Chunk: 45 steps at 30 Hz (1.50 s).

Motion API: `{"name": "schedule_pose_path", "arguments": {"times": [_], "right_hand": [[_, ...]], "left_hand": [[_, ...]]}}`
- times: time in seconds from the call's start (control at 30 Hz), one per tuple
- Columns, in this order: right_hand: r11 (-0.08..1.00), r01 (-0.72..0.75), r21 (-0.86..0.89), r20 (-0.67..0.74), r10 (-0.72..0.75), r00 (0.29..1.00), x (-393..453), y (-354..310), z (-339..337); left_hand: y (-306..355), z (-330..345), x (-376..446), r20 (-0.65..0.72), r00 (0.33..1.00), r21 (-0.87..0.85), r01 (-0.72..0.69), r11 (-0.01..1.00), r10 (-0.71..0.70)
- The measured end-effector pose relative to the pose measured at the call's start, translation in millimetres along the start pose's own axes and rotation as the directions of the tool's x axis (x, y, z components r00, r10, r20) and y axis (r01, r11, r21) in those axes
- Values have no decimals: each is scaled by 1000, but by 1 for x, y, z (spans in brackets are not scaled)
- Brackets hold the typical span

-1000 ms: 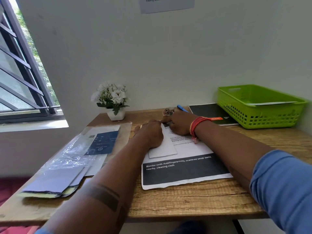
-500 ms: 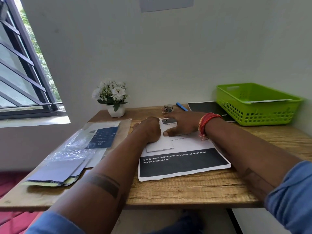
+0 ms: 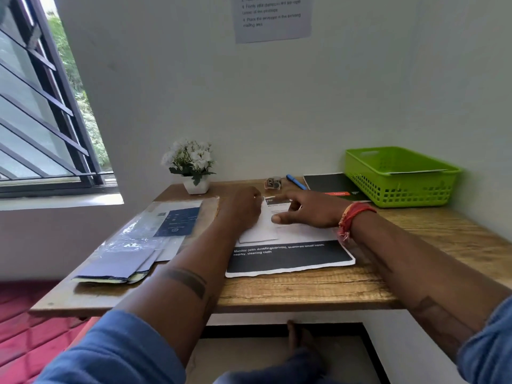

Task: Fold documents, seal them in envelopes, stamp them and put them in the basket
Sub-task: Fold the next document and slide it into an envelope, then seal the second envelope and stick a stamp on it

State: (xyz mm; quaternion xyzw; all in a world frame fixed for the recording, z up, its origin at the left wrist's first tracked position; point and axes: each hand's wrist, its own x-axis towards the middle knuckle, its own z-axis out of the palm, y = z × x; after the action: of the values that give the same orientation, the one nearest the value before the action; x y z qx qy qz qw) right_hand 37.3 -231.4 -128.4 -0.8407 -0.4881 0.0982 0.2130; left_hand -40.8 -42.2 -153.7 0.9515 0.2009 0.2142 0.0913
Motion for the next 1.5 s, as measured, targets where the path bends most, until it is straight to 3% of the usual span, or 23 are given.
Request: {"name": "schedule_pose_path", "arguments": {"times": [0.1,0.27,0.43,0.67,0.83,1.0,1.17,1.33,1.5], "right_hand": [[999,38,-30,-93,-40,995,-5,-16,5],[985,158,-74,-126,-166,978,-6,-66,21],[966,258,-2,-98,-257,961,-6,-133,51],[912,402,-80,-25,-405,914,-9,-227,114],[882,367,-296,6,-382,924,-9,-266,148],[872,316,-375,-96,-375,922,-6,-280,157],[906,310,-289,-246,-383,891,-8,-282,157],[936,335,-109,-431,-348,833,-4,-287,143],[899,437,32,-504,-363,783,-7,-300,113]], "left_hand": [[1,-18,-16,-19,1000,-3,-12,1000,12],[-16,-61,-54,-86,996,-20,-20,1000,18],[-72,-118,-106,-143,988,85,63,994,-50],[-155,-169,-197,-116,980,44,169,985,-163],[-180,-160,-226,-68,972,17,228,973,-227],[-190,-151,-232,-77,965,-93,243,965,-251],[-190,-145,-233,-118,951,-191,261,946,-287],[-190,-143,-230,-285,844,-449,302,841,-455],[-176,-145,-231,-394,832,-509,155,846,-390]]}}
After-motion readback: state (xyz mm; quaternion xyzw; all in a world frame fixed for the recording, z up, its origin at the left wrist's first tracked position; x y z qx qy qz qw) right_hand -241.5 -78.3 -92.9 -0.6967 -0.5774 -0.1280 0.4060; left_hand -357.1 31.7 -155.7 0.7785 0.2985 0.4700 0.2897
